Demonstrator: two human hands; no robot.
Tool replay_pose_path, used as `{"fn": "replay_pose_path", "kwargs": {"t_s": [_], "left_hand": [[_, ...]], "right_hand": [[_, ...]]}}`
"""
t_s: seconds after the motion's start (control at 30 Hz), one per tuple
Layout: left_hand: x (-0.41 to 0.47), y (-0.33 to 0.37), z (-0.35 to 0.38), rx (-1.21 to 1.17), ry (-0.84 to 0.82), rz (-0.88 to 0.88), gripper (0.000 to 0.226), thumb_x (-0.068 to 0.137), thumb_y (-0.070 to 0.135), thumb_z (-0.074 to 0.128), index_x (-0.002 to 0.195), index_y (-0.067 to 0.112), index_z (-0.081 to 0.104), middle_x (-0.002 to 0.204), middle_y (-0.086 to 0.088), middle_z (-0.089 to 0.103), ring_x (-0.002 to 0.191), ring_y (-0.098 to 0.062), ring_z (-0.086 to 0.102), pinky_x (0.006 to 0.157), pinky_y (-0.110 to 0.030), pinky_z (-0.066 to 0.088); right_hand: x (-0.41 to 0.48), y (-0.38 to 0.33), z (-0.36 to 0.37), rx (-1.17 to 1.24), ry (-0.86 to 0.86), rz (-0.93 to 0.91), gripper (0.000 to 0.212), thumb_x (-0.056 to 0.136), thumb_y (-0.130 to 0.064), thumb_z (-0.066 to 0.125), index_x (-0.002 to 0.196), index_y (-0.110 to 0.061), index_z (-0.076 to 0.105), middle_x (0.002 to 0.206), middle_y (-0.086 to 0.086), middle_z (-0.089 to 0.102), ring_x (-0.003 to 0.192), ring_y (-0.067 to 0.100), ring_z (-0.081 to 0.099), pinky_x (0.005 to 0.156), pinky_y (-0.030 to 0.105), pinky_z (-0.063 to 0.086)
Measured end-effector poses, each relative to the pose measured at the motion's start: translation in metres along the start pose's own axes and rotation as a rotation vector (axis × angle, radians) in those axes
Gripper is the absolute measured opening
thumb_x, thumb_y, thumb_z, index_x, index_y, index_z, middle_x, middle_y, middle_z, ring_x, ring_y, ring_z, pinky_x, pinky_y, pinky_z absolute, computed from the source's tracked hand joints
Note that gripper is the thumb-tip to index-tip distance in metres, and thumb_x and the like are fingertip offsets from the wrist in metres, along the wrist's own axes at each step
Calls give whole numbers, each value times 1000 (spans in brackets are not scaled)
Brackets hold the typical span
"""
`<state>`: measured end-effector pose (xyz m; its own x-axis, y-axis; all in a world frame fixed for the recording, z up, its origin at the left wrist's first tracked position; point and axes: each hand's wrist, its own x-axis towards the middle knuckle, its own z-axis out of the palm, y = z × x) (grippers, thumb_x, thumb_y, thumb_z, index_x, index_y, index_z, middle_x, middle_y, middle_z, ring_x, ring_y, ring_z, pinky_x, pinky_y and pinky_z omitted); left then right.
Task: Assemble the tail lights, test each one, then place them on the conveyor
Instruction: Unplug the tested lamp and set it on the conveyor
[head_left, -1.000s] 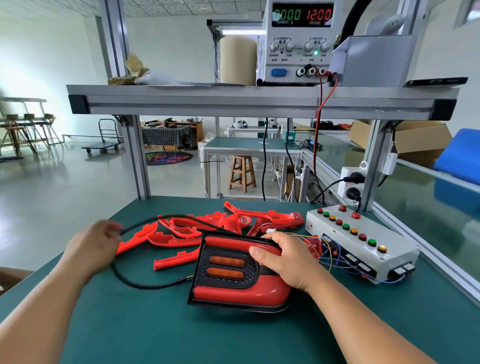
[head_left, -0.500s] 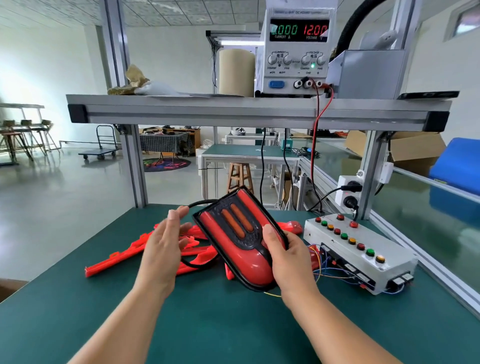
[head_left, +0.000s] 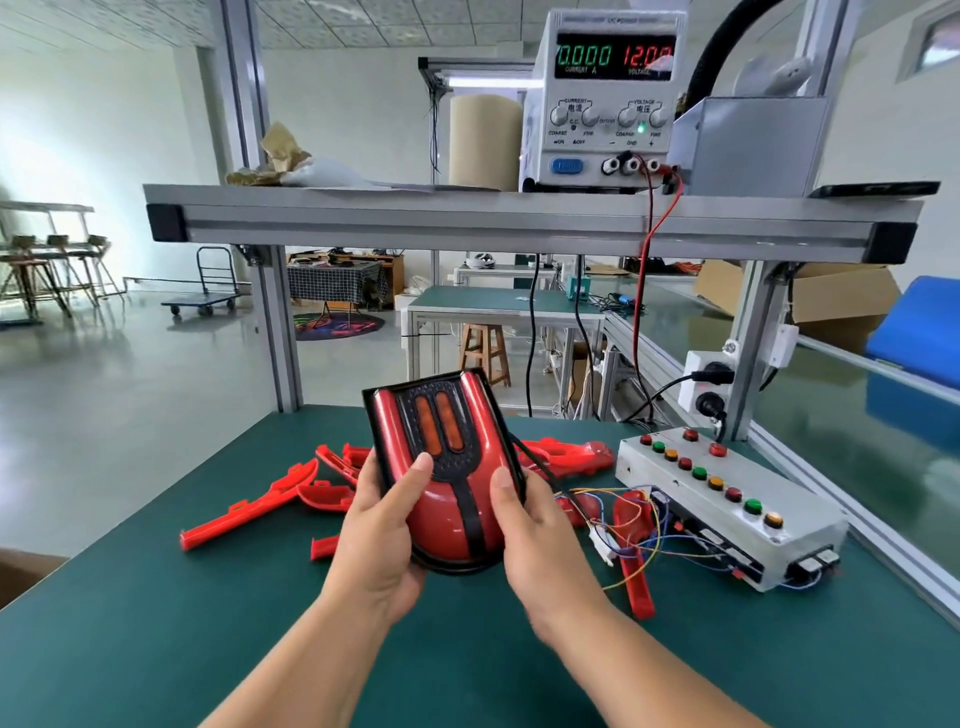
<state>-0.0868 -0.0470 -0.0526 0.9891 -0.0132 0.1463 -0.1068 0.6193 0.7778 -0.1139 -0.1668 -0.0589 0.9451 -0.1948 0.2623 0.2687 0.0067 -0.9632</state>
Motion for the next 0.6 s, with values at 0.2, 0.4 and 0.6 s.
{"fn": "replay_pose_path", "kwargs": {"t_s": [0.2,0.4,0.6], "left_hand": [[7,19,-16,-125,56,-40,50,70,21,69,119,16,62,105,-12,73,83,-26,73,64,-46,58],[1,26,-12,-113,-47,-64,48,73,20,67,120,9,63,106,-15,72,86,-28,72,65,-43,58],[-6,26,-2,-152,-68,-69,59,74,21,67,130,7,56,114,-17,70,93,-30,71,69,-45,57]], "right_hand": [[21,4,-29,-293,0,-14,20,102,-28,47,114,-28,63,122,1,61,114,16,56,94,25,40],[44,17,-52,-793,-53,168,56,104,-26,37,155,-11,18,163,4,14,149,19,15,119,32,14],[42,19,-49,-837,-16,118,55,101,-30,43,152,-14,29,149,11,39,137,23,38,110,34,30]]}}
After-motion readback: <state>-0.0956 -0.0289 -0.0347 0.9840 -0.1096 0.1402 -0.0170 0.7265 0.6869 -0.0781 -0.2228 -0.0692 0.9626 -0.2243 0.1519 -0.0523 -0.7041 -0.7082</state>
